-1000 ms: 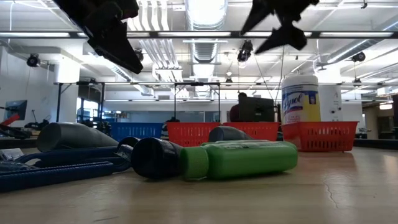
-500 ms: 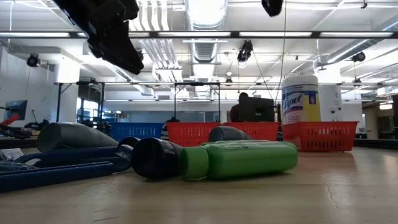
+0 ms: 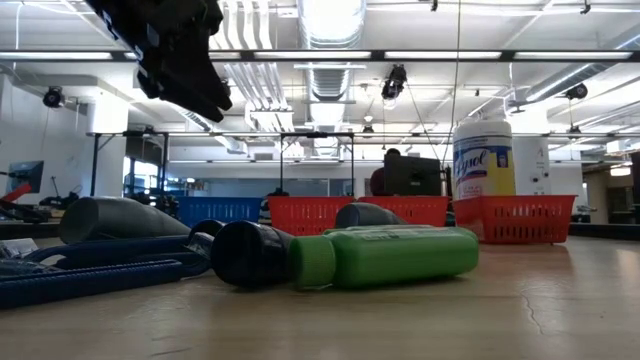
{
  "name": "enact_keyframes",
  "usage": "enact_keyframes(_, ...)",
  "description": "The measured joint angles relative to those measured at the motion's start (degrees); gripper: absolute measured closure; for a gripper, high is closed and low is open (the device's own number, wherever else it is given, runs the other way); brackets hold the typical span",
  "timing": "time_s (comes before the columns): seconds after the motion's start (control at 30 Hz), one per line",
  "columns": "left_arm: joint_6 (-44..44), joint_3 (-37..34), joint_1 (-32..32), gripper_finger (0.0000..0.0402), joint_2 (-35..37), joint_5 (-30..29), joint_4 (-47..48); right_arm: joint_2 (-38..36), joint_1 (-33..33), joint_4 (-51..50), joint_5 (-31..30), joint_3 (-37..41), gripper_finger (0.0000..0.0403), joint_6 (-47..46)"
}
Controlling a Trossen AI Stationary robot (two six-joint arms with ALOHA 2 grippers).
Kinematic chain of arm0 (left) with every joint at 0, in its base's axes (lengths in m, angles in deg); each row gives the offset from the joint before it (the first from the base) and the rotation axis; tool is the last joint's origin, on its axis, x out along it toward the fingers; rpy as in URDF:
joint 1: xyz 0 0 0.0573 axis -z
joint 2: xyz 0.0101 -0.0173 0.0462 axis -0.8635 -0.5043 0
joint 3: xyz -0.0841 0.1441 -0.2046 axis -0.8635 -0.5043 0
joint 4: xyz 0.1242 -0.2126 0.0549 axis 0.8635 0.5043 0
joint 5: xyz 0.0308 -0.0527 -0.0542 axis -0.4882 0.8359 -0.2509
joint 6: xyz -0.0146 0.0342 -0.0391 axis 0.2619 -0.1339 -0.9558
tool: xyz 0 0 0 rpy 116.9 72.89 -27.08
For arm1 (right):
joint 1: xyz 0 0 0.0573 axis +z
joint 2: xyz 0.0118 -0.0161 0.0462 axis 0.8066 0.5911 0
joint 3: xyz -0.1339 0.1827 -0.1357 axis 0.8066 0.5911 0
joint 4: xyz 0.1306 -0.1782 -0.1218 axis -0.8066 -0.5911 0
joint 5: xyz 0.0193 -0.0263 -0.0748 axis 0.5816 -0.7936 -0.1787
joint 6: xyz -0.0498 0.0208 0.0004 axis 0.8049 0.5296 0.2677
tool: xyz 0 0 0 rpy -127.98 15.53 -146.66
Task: Pick & Place Travel size toiletries
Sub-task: Put the deodorant into the right red bin
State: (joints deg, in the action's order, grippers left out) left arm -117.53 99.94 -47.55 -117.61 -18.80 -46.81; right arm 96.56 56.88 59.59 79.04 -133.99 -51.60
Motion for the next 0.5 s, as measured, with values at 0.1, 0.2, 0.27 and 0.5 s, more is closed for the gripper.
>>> enact_keyframes(0.1, -0.9, 0.0, 0.0, 0.0151, 0.0, 0.0, 0.0, 0.0, 0.0, 0.2, 0.0, -0.3, 0.0188, 3.5)
enact_keyframes(0.2, -2.7, 0.0, 0.0, 0.0151, 0.0, 0.0, 0.0, 0.0, 0.0, -0.1, 0.2, -0.9, 0.0195, 4.9)
enact_keyframes(0.27, -4.5, 0.0, 0.0, 0.0151, 0.0, 0.1, 0.0, 0.0, 0.0, 0.0, 0.6, -1.2, 0.0199, 4.8)
enact_keyframes(0.5, -7.6, 0.0, 0.0, 0.0151, 0.0, 4.2, 0.0, 0.0, 0.0, -3.8, 1.7, -2.4, 0.0197, 1.7)
